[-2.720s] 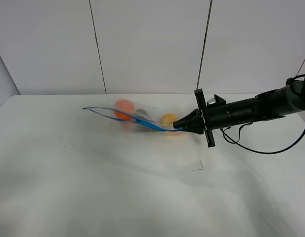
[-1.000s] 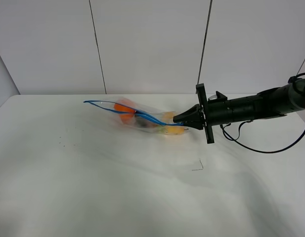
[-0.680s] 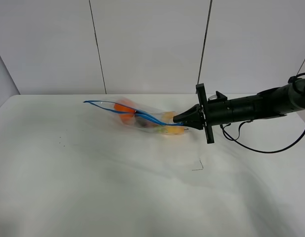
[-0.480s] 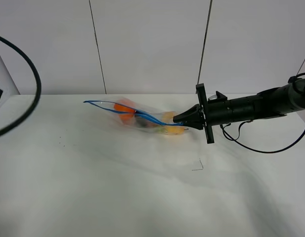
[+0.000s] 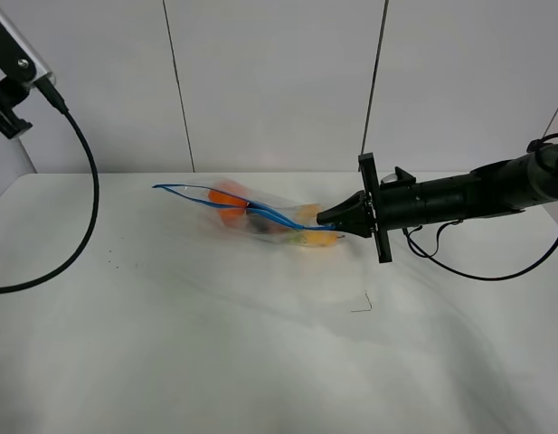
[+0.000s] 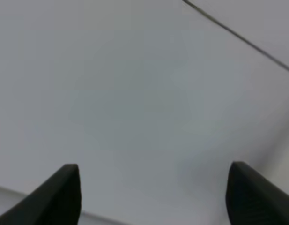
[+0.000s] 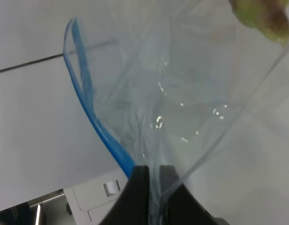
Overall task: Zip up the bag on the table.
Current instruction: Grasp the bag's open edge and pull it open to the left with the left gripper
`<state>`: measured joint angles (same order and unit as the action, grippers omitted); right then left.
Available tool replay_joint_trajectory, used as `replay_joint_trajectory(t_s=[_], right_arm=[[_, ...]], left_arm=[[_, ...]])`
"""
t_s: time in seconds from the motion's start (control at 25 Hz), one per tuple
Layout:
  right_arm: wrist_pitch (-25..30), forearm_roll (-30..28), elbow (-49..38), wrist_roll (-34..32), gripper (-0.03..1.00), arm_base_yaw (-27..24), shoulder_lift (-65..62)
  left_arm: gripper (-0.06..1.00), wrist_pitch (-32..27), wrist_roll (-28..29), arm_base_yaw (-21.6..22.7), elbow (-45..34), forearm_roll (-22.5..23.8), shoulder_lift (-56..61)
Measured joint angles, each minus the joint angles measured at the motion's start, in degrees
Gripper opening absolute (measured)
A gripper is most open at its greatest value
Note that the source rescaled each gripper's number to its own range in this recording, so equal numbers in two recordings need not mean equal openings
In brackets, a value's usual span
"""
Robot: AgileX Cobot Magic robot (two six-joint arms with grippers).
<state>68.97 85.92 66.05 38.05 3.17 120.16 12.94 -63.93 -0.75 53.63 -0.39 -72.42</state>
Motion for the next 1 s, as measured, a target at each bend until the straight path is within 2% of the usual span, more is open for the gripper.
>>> replay_joint_trajectory(t_s=[0.12,0.24,0.36,0.48,0.72,0.84,1.0], right_arm=[[0.0,0.0,0.0,0.0,0.00,0.0,0.0],[0.0,0.0,0.0,0.0,0.00,0.0,0.0],[0.0,0.0,0.0,0.0,0.00,0.0,0.0],[0.0,0.0,0.0,0.0,0.00,0.0,0.0],[0.0,0.0,0.0,0.0,0.00,0.0,0.0],[0.0,0.0,0.0,0.0,0.00,0.0,0.0],[0.0,0.0,0.0,0.0,0.00,0.0,0.0]], left_arm=[[0.83,10.2,-2.9,-0.7,0.1,2.9,-4.3],[0.83,18.0,-3.6,-2.0,0.1,10.4,-8.9],[0.83,22.3,-2.7,-4.8,0.1,18.3,-12.9],[0.83,23.7,0.2,-10.8,-1.6,22.5,-15.3],[0.83,24.0,6.5,-25.1,-9.0,24.3,-16.1],[0.83,24.0,11.4,-31.5,-11.8,24.5,-16.2],[0.83,26.0,18.0,-35.9,-12.7,24.5,-16.9]])
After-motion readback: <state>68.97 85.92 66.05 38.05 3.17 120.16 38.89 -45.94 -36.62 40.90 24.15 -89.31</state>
